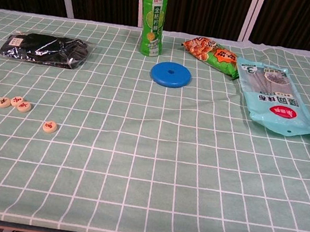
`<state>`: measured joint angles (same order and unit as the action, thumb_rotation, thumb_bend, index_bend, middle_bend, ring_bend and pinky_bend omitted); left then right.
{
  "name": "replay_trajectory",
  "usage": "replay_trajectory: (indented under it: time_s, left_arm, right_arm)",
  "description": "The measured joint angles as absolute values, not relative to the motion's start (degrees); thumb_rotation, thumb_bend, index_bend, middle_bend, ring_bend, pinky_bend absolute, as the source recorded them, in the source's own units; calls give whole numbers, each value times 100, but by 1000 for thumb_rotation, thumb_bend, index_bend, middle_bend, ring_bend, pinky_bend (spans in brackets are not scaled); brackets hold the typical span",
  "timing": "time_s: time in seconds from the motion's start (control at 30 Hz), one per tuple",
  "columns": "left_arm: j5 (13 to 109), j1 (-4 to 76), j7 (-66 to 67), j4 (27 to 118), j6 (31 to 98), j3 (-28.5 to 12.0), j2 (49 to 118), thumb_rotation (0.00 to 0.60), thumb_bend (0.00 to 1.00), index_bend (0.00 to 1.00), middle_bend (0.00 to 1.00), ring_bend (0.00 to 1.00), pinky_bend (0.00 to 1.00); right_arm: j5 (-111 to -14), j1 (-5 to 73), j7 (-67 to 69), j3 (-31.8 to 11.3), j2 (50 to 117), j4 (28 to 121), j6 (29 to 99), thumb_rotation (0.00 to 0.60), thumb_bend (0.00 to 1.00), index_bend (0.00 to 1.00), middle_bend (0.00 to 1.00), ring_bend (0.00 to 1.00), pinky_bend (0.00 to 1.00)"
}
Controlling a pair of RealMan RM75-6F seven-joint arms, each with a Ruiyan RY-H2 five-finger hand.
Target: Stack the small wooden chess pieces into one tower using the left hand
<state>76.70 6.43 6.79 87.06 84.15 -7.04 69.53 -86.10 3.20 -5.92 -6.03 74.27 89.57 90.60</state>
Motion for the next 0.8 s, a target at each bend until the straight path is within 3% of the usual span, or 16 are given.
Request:
replay_trajectory:
  time_s: [0.8]
  left_arm:
    - [7723,740,692,8677,8231,-664,6968,600,152,89,39,0,69]
  right_arm:
    - [-8323,350,-644,-656,7387,9003,8819,600,247,64,1,21,0]
